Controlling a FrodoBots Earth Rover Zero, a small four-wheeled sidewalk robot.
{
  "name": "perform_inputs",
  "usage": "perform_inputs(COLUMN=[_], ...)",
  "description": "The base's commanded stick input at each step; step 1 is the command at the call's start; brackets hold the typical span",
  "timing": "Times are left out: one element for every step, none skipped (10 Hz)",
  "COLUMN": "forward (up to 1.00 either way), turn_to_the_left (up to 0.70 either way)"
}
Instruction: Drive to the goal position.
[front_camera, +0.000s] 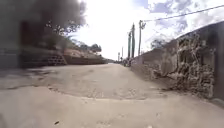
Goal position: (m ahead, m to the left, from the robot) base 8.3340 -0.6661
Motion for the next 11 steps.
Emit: perform_inputs(forward=[0.7, 0.7, 0.7, 0.7, 0.7, 0.7, 0.7, 0.7, 0.7, 0.7, 0.7], turn_to_the_left=[0.0, 0.0, 0.0, 0.0, 0.0, 0.0, 0.0, 0.0, 0.0, 0.0, 0.0])
